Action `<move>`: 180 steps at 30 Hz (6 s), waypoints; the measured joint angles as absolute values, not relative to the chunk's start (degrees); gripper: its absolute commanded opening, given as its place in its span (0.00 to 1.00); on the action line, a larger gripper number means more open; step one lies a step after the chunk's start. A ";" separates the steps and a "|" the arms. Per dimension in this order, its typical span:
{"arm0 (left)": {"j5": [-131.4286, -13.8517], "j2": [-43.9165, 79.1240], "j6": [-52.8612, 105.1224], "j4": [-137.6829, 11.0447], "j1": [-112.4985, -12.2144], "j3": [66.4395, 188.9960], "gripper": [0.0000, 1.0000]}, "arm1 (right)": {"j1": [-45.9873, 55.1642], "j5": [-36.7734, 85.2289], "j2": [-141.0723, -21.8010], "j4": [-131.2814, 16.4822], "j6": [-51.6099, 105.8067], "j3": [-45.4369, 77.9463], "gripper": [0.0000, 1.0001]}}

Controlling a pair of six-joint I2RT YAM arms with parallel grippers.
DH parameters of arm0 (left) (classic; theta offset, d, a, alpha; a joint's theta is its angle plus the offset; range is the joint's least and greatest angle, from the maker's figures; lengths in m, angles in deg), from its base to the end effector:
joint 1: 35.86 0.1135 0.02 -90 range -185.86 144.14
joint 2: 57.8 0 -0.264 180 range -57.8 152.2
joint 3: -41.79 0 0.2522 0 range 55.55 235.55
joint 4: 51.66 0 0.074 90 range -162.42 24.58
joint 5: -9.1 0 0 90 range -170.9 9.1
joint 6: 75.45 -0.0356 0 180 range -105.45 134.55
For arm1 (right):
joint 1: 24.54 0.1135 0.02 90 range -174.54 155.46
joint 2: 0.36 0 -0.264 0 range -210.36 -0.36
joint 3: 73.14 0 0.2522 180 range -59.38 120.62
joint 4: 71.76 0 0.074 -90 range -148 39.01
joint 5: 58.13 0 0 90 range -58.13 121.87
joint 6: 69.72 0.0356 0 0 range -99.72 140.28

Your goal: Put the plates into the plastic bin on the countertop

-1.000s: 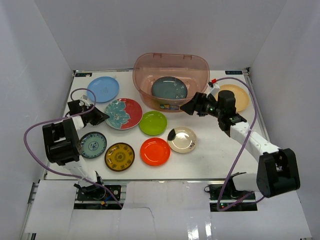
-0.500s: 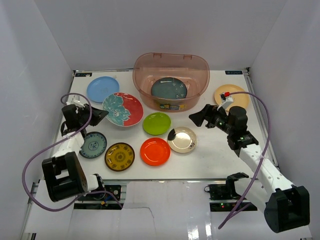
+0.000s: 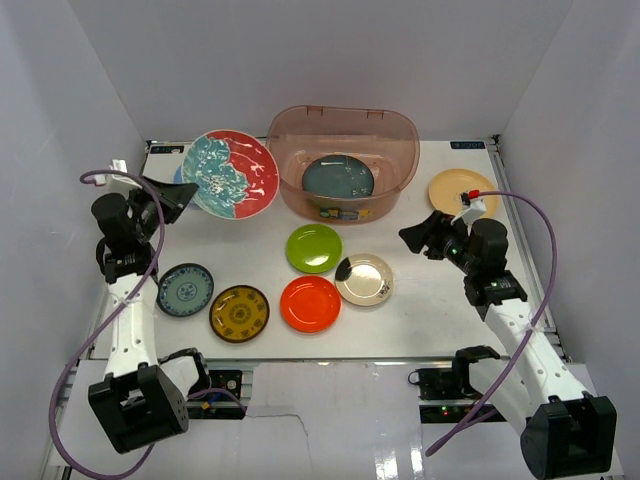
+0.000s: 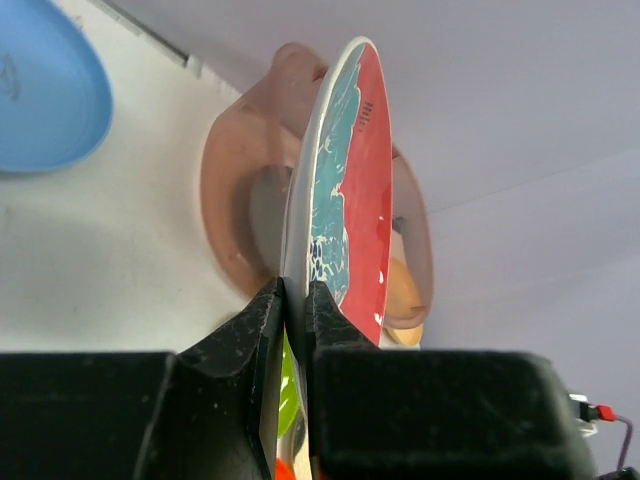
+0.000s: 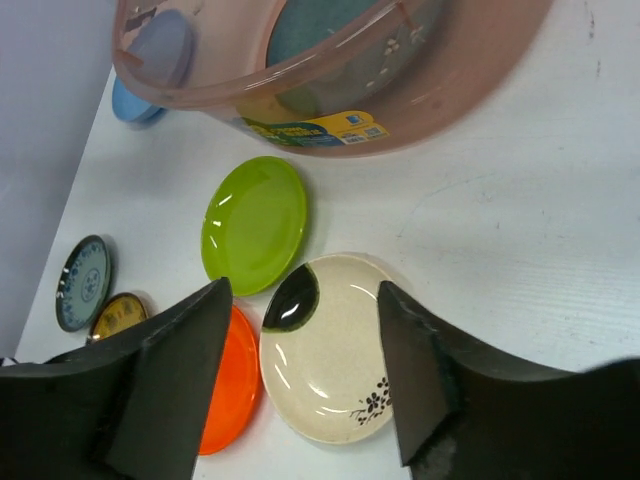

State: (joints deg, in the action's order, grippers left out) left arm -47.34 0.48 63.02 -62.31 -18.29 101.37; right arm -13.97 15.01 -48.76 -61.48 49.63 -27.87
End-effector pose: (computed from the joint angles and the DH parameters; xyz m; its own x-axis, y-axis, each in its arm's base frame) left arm 0.2306 0.0524 0.3269 -0.3037 -0.7505 -0.5870 0.0620 0.5992 -0.7982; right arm 0.1964 0.0471 0.2721 -0.4207 0.3987 -0.8149 -0.2830 0.7958 0.5354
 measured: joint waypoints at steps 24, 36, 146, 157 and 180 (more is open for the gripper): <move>-58.20 57.20 54.17 -71.93 -51.60 157.96 0.00 | -15.92 17.87 -51.45 -60.59 50.06 -27.89 0.21; -63.86 73.92 48.24 -80.45 -53.68 168.91 0.02 | -20.07 23.18 -56.95 -60.80 50.22 -26.69 0.45; -67.91 34.01 59.48 -62.61 -48.30 140.80 0.00 | -9.77 14.72 -67.36 -66.92 45.65 -37.45 0.63; -71.99 69.66 49.95 -85.76 -58.27 173.65 0.00 | -9.77 12.16 -68.06 -70.20 46.96 -41.60 0.57; -74.86 61.04 45.12 -93.10 -58.05 169.39 0.63 | -9.77 16.25 -51.40 -55.14 46.15 -34.45 0.08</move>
State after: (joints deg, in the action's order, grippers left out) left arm -74.86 61.04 45.12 -93.10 -58.05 169.39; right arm -9.77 16.25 -51.40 -55.14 46.15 -34.45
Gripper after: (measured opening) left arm 0.619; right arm 0.089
